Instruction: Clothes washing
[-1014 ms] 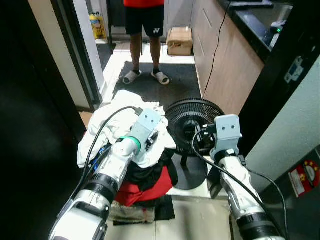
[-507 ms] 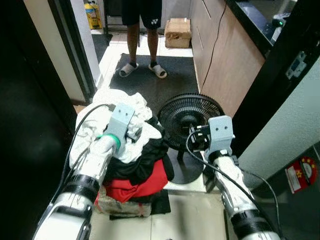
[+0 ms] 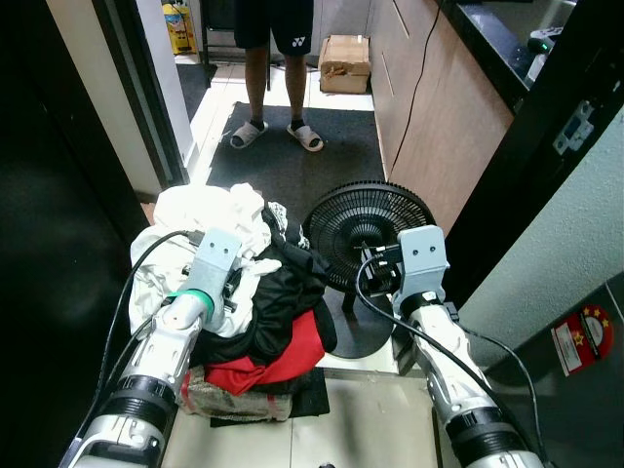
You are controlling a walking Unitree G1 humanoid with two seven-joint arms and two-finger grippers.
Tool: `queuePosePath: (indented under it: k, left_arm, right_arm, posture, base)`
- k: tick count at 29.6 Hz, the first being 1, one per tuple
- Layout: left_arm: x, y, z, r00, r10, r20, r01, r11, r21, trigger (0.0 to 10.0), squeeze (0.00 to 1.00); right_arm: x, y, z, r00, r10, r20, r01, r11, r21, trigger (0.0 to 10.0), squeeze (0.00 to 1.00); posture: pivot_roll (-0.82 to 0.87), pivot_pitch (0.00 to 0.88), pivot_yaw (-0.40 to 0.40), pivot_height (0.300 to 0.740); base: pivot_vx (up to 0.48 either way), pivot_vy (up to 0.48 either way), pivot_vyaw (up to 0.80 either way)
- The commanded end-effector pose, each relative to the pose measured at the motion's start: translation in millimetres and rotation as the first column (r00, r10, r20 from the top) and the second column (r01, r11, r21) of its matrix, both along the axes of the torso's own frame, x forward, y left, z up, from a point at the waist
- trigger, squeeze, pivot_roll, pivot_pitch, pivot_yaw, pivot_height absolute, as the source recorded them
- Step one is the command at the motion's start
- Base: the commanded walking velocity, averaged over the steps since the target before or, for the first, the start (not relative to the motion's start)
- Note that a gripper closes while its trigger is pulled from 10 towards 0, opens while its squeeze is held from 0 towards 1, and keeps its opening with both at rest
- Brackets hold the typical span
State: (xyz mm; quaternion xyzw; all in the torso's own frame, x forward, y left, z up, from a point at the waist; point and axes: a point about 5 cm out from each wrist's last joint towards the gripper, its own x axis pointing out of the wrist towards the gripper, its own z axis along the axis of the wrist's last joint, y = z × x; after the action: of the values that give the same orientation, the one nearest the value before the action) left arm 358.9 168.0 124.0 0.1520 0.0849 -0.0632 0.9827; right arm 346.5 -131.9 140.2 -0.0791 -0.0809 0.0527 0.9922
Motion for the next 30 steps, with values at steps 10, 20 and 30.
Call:
queuePosePath:
  k: [10, 20, 30]
  left_arm:
    - [-4.9, -21.0, 84.8, 0.951, -0.03, 0.308, 0.117, 0.956, -0.27, 10.0, 0.0]
    - [-14.4, -55.1, 177.8, 0.85, -0.05, 0.525, 0.355, 0.791, -0.498, 10.0, 0.0]
    - [-30.3, -66.0, 218.6, 0.759, -0.086, 0.645, 0.48, 0.743, -0.466, 10.0, 0.0]
  right_arm:
    - [-1.2, 2.9, -6.8, 1.0, 0.016, -0.01, -0.016, 1.0, 0.003, 10.0, 0.0]
    - [-2.1, -3.1, -8.7, 1.0, -0.002, -0.015, 0.003, 1.0, 0.02, 10.0, 0.0]
    - [-3.4, -13.0, -5.5, 0.999, -0.033, 0.003, 0.033, 0.999, 0.022, 10.0, 0.0]
  posture:
    - [0.08, 0.087, 0.009, 0.74]
    - [0.06, 0.051, 0.003, 0.74]
    - [0.04, 0.035, 0.008, 0.74]
  base:
    - [0.0, 0.0, 0.0]
    - [0.0, 0.0, 0.0]
    - [0.0, 0.0, 0.0]
